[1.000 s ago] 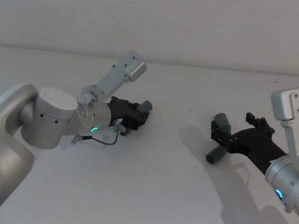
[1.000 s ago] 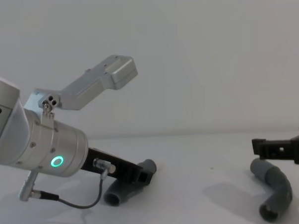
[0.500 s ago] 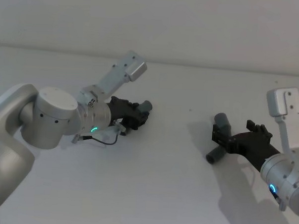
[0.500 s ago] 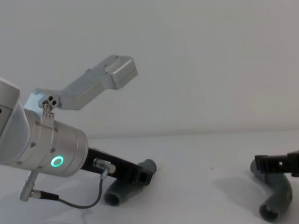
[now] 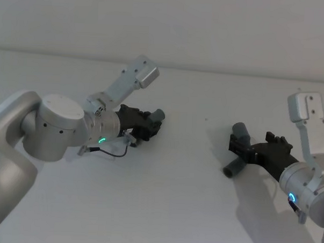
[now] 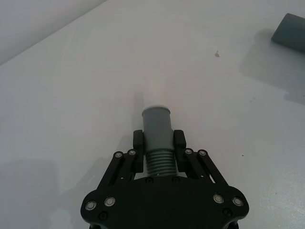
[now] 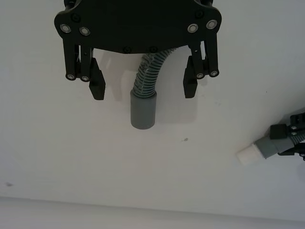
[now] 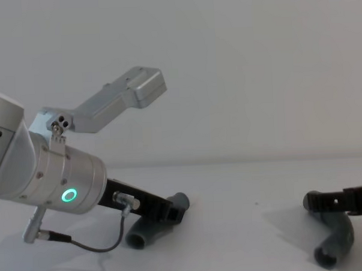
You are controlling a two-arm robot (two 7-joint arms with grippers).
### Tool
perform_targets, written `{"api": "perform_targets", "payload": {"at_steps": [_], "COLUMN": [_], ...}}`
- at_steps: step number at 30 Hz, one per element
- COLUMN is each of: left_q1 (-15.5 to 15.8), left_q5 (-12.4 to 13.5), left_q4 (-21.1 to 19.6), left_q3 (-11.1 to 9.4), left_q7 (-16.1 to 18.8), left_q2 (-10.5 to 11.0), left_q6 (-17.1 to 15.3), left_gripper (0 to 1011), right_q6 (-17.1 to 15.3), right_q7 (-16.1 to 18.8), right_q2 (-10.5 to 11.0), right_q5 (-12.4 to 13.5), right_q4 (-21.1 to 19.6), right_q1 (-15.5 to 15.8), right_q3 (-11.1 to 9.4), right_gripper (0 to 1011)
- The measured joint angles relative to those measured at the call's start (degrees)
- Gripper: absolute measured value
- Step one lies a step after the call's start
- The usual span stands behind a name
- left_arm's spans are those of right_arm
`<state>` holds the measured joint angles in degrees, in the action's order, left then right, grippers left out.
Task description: Use both hands to pick up one end of the pipe from the table, align the ends, and insert them.
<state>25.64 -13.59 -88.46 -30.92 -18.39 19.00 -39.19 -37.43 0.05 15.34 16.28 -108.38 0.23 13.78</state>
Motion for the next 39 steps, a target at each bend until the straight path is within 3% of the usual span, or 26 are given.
{"api": "perform_targets", "payload": {"at_steps": [39], "left_q1": [0.0], "left_q5": [0.0], "left_q4": [0.0], "left_q3": [0.0], "left_q7": [0.0], "left_q2": [0.0], "left_q6": [0.0], "left_gripper": [364], "right_q6": [-3.5], "right_q7": [-0.8], "right_q2": [-4.0], "right_q5": [-1.1], "right_q4": [3.3], "right_q1": [-1.8], "right_q3": [-0.8], "right_gripper": [996]}}
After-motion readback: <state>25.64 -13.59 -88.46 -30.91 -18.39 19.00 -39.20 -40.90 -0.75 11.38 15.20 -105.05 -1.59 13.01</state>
